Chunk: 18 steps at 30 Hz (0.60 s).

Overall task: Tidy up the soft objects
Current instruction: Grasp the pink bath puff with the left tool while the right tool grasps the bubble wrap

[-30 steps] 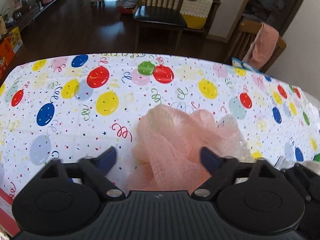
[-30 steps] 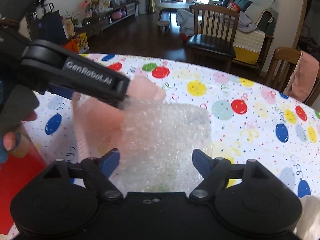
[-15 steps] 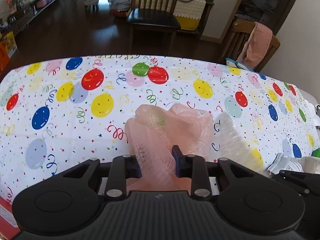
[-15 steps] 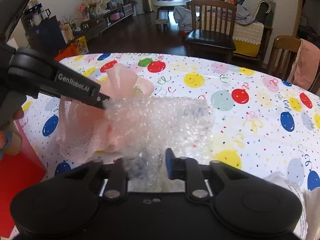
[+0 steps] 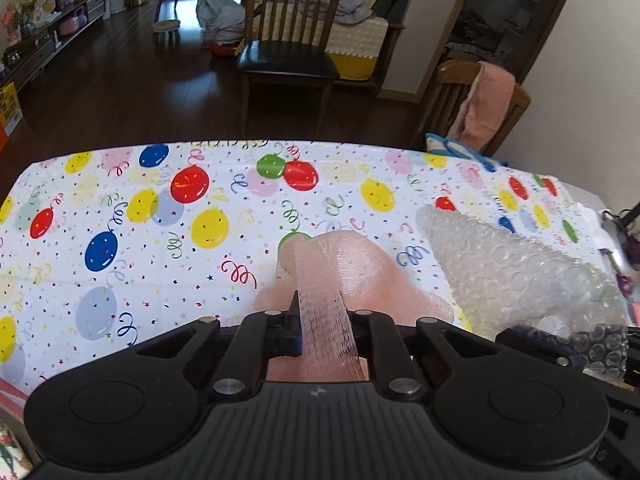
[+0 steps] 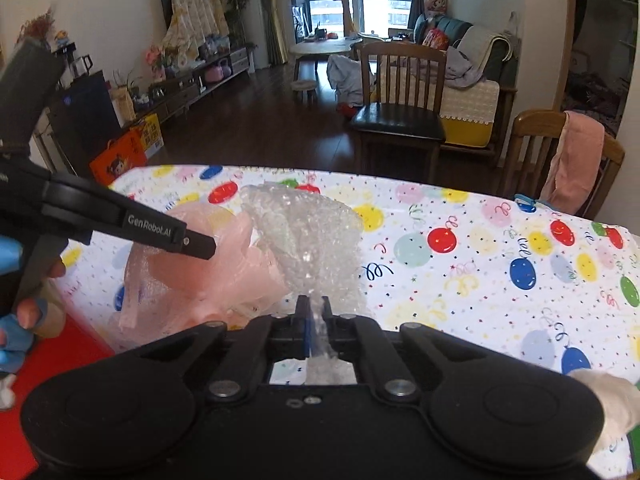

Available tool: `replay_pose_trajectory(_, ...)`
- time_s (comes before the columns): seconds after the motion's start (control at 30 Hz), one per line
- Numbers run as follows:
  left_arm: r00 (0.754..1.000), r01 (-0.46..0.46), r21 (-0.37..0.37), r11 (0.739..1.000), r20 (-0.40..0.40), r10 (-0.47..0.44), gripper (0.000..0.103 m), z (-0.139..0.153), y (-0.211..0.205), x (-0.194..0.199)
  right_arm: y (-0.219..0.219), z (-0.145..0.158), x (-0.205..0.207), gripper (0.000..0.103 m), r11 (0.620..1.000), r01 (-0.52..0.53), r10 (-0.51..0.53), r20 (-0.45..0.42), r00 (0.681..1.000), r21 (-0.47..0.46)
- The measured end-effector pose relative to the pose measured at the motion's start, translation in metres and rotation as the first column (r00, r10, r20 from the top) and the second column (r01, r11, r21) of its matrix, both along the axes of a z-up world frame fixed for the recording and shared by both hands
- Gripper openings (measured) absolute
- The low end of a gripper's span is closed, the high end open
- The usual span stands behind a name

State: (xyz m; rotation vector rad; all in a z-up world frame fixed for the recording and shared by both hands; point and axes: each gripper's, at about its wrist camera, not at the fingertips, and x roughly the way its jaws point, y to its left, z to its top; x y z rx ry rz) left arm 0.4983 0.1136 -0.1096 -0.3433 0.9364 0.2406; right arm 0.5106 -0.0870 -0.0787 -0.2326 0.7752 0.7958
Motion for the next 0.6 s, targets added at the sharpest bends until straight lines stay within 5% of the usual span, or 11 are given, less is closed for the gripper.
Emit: replay_pose_trajectory(0.6,0.984,0.138,-0.021,0.990,0.114,-0.134,0.012,0.093,0.003,-0.099,-0.016,0.093,-0.085,0.002,0.993,-0.011,0.007,0.035,0.999,0.119)
